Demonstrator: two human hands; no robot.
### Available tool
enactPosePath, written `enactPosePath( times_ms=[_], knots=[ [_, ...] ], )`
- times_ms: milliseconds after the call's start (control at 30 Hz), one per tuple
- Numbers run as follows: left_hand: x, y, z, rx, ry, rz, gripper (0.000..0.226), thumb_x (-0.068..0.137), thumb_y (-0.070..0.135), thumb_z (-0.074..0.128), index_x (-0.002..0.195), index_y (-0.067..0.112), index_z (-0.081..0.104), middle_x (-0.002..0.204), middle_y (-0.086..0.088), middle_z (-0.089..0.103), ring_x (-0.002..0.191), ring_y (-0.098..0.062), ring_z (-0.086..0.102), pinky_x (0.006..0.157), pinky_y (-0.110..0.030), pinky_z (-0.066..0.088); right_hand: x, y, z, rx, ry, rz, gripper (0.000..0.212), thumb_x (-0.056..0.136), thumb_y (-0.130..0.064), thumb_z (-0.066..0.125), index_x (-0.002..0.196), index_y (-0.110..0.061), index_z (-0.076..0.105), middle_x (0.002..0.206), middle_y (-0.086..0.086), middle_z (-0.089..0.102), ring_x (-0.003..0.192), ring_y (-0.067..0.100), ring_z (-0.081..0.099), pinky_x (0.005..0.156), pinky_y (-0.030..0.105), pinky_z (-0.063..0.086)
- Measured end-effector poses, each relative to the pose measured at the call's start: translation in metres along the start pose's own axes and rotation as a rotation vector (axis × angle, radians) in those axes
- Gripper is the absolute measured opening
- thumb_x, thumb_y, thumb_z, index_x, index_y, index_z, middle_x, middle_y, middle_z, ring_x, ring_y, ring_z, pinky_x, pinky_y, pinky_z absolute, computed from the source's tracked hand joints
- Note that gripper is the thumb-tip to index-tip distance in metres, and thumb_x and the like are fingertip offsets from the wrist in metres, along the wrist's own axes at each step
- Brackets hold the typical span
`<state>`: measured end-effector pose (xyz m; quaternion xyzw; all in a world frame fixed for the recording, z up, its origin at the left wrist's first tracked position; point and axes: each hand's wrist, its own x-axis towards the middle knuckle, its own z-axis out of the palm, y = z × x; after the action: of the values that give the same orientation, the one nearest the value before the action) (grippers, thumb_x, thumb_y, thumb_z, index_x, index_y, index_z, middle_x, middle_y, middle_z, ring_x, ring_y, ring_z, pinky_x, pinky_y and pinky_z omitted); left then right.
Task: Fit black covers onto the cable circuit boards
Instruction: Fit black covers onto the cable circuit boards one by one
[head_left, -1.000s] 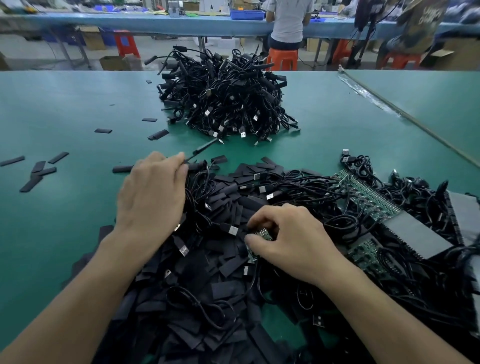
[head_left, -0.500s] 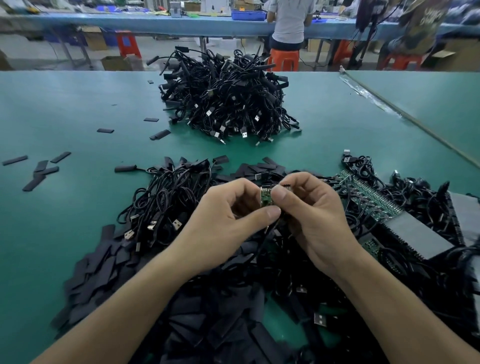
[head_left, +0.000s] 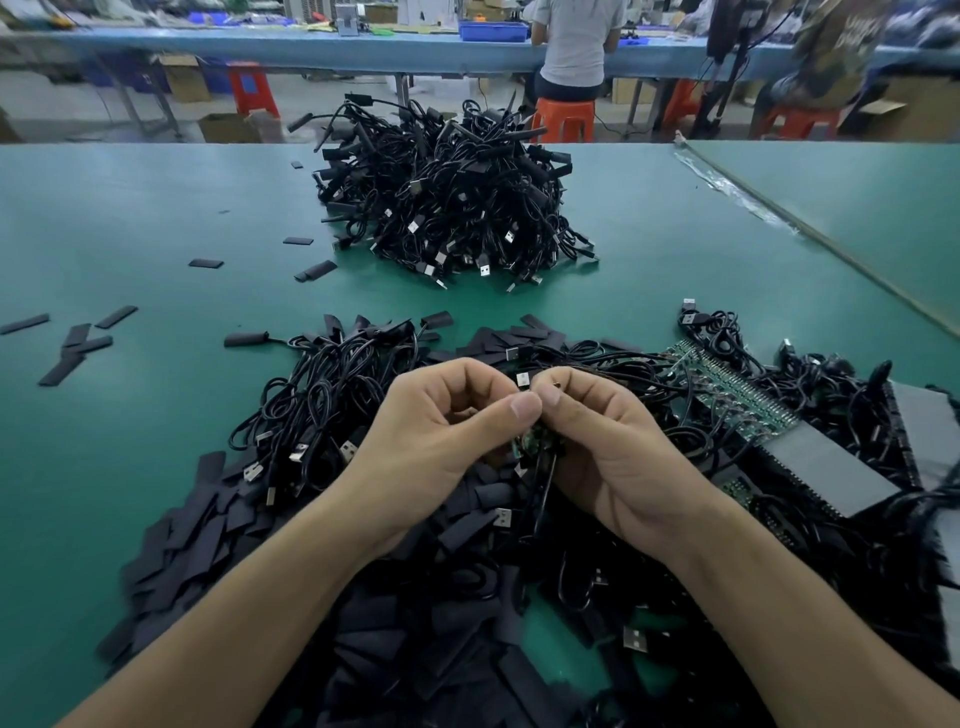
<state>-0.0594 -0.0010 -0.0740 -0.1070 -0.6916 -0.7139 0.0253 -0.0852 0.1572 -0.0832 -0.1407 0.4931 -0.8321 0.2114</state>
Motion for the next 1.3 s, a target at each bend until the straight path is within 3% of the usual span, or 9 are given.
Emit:
enactPosePath(
  times_ms=[433,633,1000,1300],
  knots=[
    [-0.003,-0.008,0.004,-0.220,0.016,-0.018,0.007,0.072,0.020,0.077,0.065,0.019,0.074,0.063,0.004,0.066,0.060,-0.004,0.059,0.061,-0.014,0.049,0.001,-0.004,-0.008,-0.031,-0.070,0.055,0.014,0.078,-0.026,0.073,0.080,-0.012,0.074,0.086,0.012,0.067,0.081,0.018,0.065,0.083,0.030,0.056],
    [-0.008,-0.018,0.009,-0.207,0.083,-0.026,0.011,0.070,0.034,0.079,0.069,0.023,0.075,0.065,0.006,0.066,0.059,-0.008,0.061,0.062,-0.030,0.056,0.002,-0.003,-0.011,-0.053,-0.046,0.064,0.017,0.074,-0.027,0.077,0.077,-0.011,0.072,0.083,0.011,0.067,0.079,0.018,0.065,0.081,0.029,0.057],
    [-0.008,-0.027,0.007,-0.324,0.072,-0.118,0.014,0.066,0.029,0.081,0.065,0.018,0.072,0.067,-0.006,0.066,0.061,-0.017,0.062,0.057,-0.030,0.056,0.001,0.000,-0.011,0.012,-0.029,0.175,0.014,0.083,-0.016,0.069,0.083,-0.002,0.069,0.078,0.011,0.069,0.070,0.016,0.068,0.067,0.028,0.060],
    [-0.008,-0.029,0.009,-0.310,0.111,-0.144,0.012,0.070,0.029,0.080,0.069,0.019,0.075,0.072,-0.004,0.069,0.069,-0.015,0.065,0.062,-0.034,0.058,0.001,0.000,-0.009,0.007,-0.002,0.184,0.015,0.080,-0.018,0.071,0.082,-0.003,0.071,0.082,0.014,0.070,0.074,0.021,0.070,0.071,0.037,0.063]
  ],
)
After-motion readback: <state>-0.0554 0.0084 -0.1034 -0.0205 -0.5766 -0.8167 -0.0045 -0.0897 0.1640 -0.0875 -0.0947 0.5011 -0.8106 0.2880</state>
